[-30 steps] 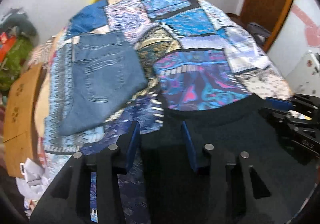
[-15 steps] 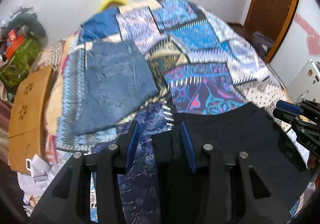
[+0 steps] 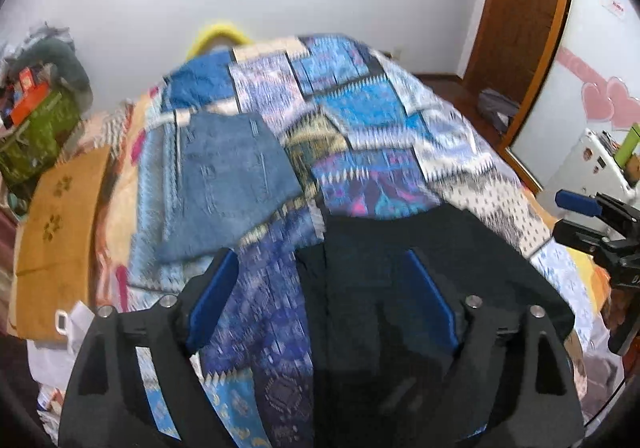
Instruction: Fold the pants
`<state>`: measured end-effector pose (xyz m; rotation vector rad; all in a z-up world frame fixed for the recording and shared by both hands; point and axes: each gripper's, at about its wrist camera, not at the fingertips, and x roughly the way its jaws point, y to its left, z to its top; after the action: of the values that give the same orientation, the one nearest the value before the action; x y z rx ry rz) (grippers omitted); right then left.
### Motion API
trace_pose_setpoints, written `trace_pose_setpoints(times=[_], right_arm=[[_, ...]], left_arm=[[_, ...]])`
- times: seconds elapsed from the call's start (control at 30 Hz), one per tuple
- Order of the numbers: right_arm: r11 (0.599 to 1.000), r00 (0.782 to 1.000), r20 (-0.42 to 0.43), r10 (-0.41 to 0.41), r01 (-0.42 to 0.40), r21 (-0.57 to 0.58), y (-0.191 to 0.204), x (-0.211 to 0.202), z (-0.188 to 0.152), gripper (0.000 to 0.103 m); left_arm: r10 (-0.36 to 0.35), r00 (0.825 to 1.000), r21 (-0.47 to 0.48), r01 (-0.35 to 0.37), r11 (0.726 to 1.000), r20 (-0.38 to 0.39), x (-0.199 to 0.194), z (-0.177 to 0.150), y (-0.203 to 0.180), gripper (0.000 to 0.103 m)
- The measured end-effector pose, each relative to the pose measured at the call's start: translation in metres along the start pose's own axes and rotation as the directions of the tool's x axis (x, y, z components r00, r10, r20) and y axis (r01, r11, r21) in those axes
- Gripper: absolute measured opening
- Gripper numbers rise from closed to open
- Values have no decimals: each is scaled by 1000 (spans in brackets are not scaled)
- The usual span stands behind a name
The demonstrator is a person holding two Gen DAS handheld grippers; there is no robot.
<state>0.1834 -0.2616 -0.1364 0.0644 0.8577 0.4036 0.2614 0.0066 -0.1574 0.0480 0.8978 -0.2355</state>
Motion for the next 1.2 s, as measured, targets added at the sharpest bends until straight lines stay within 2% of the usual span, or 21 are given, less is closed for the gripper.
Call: trace_pose_setpoints(times=[0.17,0.27,0.37,0.57,0.73,0.8,0.87,0.93,0.97,1.0,1.03,1.1,1.2], right_arm=[[999,994,-108,22,-17,48,-7,21,-24,75],[998,984,-177,22,-11,67,-11,37,-40,75],[995,977,-210,42,-23,93,-17,47,-52,75],[978,965,-229,126,-82,193,-29,61,-54,80],[967,949,-248,193,-141,214,-30,75,-50,80],[960,940,-255,228,-173,220,-32,80,-49,81],[954,929,-263,261,-206,219,-33,85,-47,81],[953,922,-270,278,-228,201,-29,88,-46,78],[950,917,-273,291,-244,193,-26,90,-45,71],[948,914,-276,298,-251,194,-25,91,-44,66],[948,912,-279,299,-251,195,-25,91,-43,65],[948,911,-282,300,-251,198,-24,92,-40,55],[951,913,-283,292,-245,191,-23,91,-40,48]], left_arm=[[-48,989,-33,44,998,-138,30,-28,4,89],[-79,977,-70,66,995,-198,46,-40,8,90],[-138,960,-119,112,987,-243,63,-41,13,96],[-203,935,-150,165,975,-290,85,-29,9,96],[-236,917,-145,199,969,-322,101,-22,1,97],[-269,901,-164,224,961,-339,108,-19,-1,97],[-284,894,-156,243,957,-347,111,-16,-4,97],[-293,890,-151,255,955,-349,113,-14,-6,97],[-295,890,-150,257,955,-349,113,-14,-7,97],[-295,890,-150,257,955,-347,113,-13,-8,95],[-296,891,-149,259,954,-344,112,-13,-8,89],[-290,899,-140,258,956,-327,108,-12,-9,79],[-289,908,-128,262,957,-305,101,-12,-8,66]])
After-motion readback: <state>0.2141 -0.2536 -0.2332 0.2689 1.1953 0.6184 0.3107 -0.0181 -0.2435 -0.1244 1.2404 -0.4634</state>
